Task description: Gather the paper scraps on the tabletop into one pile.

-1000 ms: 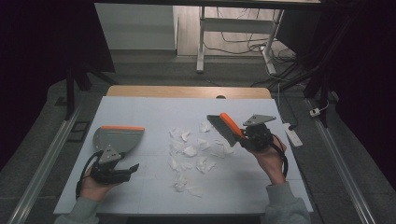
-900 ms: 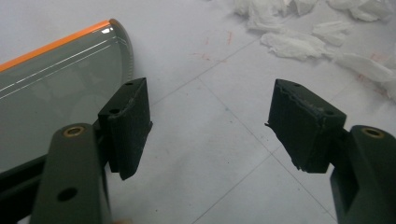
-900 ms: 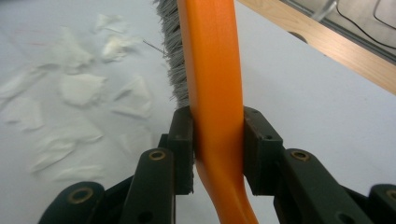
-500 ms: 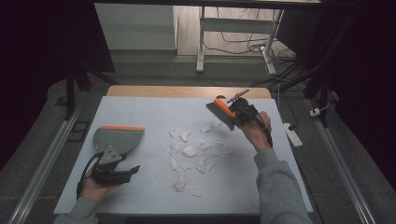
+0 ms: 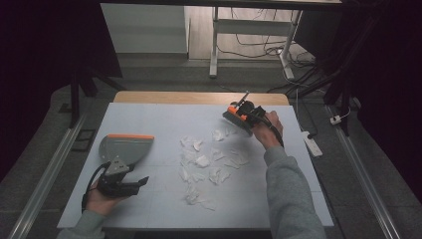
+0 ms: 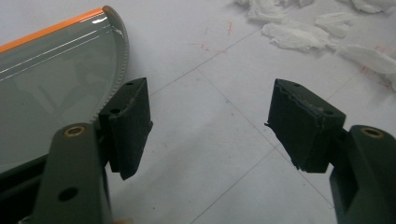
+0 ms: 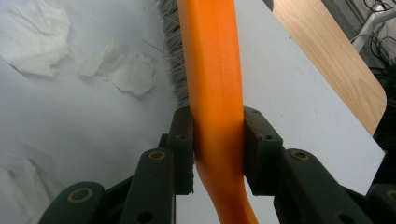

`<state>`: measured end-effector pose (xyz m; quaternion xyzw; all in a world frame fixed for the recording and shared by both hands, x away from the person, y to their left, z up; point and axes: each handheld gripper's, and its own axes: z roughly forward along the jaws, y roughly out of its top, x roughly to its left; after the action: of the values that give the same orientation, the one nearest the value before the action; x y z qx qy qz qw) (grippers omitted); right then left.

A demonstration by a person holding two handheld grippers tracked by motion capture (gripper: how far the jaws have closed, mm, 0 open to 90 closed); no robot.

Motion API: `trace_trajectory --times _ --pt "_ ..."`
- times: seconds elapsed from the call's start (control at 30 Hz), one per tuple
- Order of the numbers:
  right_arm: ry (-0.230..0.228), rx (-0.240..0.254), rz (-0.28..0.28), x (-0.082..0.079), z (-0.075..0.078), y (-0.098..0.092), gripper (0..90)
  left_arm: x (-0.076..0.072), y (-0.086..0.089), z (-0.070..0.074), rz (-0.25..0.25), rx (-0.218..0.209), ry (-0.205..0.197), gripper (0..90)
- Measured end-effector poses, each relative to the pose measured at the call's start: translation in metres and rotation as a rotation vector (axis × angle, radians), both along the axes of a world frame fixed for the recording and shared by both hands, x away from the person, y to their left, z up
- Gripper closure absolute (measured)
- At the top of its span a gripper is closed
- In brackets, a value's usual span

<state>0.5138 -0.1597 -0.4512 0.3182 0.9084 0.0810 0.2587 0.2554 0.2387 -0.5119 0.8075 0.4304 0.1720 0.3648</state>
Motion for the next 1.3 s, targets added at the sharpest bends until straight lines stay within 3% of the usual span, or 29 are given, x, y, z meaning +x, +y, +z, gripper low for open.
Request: trace_trajectory --times 0.13,0.33,0.43,0.5,0.7,0.83,0.93,1.1,1.3 --pt "0.03 -0.019 0.047 0.001 -0.004 0.008 68.0 0.0 0.0 -0.001 -0.001 0.004 0.001 30.9" --pt "0.051 -0.077 0.152 -0.015 -0.004 0.022 68.2 0.0 0.001 -0.001 0.001 0.004 0.001 30.9" --pt "0.085 -0.049 0.201 -0.025 -0.002 0.024 68.2 0.0 0.0 0.0 -0.001 0.002 0.001 30.9" --pt "0.08 -0.065 0.235 -0.036 -0.003 0.026 68.2 -0.001 -0.001 0.001 -0.008 -0.007 0.0 30.9" --pt "0.114 -0.02 0.298 -0.066 -0.001 0.026 68.2 0.0 -0.001 0.0 -0.009 -0.009 0.006 30.9" --pt "0.149 0.047 0.326 -0.082 0.002 0.027 68.1 0.0 -0.001 0.0 -0.008 -0.009 0.006 30.9" --pt "0.111 0.068 0.312 -0.087 0.008 0.025 68.1 -0.001 -0.001 0.0 -0.01 -0.007 0.009 30.9" --pt "0.057 0.142 0.262 -0.085 0.021 0.017 68.1 -0.001 -0.001 0.001 -0.007 -0.01 0.007 30.9" --pt "0.008 0.216 0.241 -0.084 0.034 0.015 68.0 -0.001 0.0 0.001 -0.002 -0.015 0.006 30.9"
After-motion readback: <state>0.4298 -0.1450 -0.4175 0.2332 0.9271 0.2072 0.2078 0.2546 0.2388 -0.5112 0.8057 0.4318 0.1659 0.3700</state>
